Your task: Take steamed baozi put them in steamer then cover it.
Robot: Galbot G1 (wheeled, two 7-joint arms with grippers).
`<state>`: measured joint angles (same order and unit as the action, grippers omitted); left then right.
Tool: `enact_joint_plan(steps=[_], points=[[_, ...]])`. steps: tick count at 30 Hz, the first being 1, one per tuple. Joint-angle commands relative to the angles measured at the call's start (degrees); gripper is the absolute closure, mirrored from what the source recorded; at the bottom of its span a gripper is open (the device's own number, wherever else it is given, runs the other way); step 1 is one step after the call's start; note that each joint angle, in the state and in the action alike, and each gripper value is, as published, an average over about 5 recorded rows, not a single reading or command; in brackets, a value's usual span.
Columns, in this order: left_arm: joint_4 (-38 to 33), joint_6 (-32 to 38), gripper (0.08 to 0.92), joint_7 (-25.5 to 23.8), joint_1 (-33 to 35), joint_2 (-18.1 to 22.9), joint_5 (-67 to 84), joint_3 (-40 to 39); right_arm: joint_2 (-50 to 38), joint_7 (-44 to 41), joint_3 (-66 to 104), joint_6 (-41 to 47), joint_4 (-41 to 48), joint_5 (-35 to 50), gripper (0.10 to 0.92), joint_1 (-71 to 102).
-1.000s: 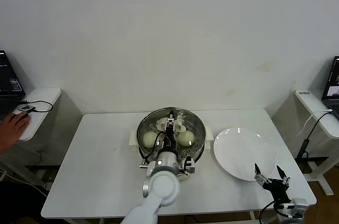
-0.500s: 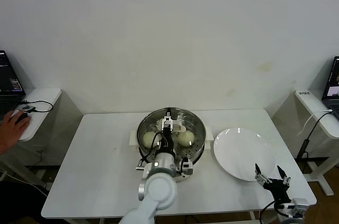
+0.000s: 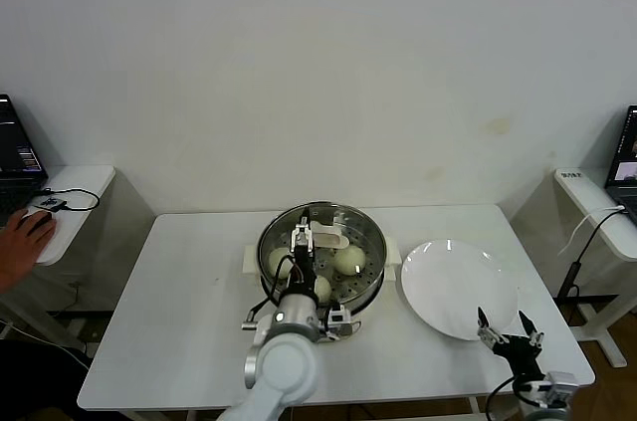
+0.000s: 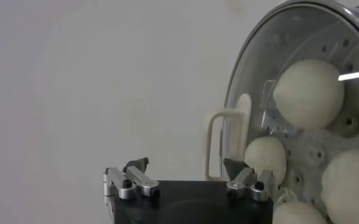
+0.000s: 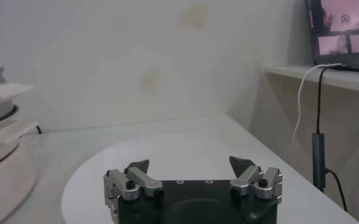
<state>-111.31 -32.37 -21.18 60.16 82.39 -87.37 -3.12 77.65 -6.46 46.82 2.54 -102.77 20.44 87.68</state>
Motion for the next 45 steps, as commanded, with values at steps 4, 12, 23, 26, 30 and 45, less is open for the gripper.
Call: enact_joint_plan(steps=[4, 12, 23, 26, 30, 45], points=[[-7.2, 0.12, 0.177, -0.13, 4.83, -1.6, 1.25, 3.03, 0.19, 0.04, -0.39, -0.14, -0.02, -0.22, 0.203, 0.11], [-13.46, 0.61, 0.177, 6.56, 8.7, -6.82, 8.78, 10.76, -0.59, 0.19, -1.94, 0.47, -3.06, 0.5, 0.203, 1.79], [-11.34, 19.96, 0.177, 26.88, 18.52, -8.27, 59.12, 37.71, -6.45, 0.86, -8.18, 0.96, -7.65, -0.36, 0.203, 3.46], [-8.9, 27.66, 0.177, 30.81, 25.05, -7.39, 68.15, 40.58, -6.91, 0.78, -7.65, -0.34, -7.91, -0.03, 0.203, 3.57], [-7.11, 32.66, 0.177, 32.86, 32.7, -6.04, 74.56, 41.17, -6.81, 0.96, -6.73, -1.52, -8.21, 0.21, 0.203, 4.03], [-9.73, 27.64, 0.177, 29.71, 41.05, -3.09, 82.54, 38.21, -6.99, 3.71, -9.82, 8.32, -14.67, -1.49, 0.203, 8.66]])
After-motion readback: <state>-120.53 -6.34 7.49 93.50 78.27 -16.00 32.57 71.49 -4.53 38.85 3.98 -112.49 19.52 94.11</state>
